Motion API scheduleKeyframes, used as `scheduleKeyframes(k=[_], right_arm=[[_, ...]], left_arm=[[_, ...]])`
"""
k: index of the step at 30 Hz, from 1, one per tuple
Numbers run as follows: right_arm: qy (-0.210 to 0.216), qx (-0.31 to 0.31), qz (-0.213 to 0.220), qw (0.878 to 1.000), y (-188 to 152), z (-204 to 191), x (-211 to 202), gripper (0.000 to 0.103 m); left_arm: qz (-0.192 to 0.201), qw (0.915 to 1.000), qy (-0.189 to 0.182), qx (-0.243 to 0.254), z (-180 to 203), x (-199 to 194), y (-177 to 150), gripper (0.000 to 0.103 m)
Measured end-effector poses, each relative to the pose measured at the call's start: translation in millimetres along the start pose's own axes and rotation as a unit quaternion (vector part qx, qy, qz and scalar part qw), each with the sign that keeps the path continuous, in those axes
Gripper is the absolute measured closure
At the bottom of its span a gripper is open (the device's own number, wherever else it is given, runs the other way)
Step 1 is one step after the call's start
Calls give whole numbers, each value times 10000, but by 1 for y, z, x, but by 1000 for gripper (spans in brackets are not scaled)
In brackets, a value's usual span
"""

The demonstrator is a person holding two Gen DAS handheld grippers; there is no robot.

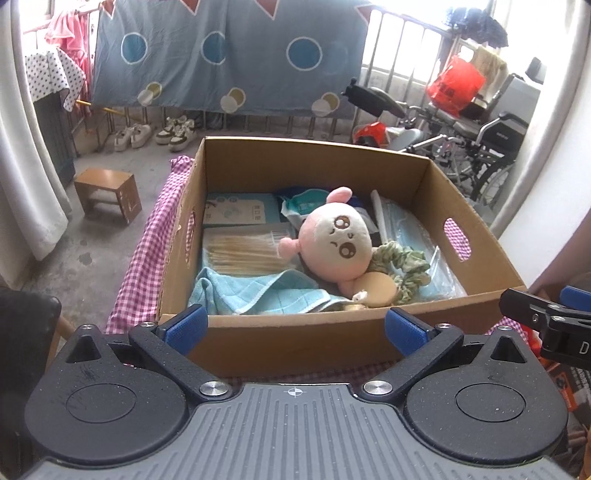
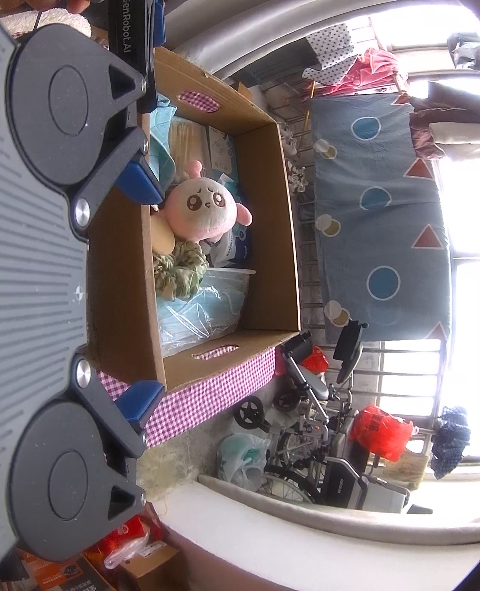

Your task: Organize soft objects

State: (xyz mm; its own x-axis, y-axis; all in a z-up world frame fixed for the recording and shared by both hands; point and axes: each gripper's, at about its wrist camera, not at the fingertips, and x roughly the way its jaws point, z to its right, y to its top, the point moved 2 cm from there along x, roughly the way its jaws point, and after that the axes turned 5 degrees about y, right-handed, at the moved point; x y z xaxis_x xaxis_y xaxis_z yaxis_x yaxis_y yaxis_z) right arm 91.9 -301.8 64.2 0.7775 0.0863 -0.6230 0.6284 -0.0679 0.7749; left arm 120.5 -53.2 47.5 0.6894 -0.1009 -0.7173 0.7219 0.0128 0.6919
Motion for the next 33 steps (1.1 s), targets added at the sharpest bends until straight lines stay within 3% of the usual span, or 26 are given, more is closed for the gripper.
scheduleKeyframes(k=[11, 33], right_arm=[[415, -73, -408, 9983, 3, -20, 24, 0], [215, -274, -463, 9983, 3, -22, 26, 0]], left_arm=[[-93, 9976, 678, -123, -2, -1, 4, 0], [-148, 9960, 882, -33, 5, -3, 2, 1]])
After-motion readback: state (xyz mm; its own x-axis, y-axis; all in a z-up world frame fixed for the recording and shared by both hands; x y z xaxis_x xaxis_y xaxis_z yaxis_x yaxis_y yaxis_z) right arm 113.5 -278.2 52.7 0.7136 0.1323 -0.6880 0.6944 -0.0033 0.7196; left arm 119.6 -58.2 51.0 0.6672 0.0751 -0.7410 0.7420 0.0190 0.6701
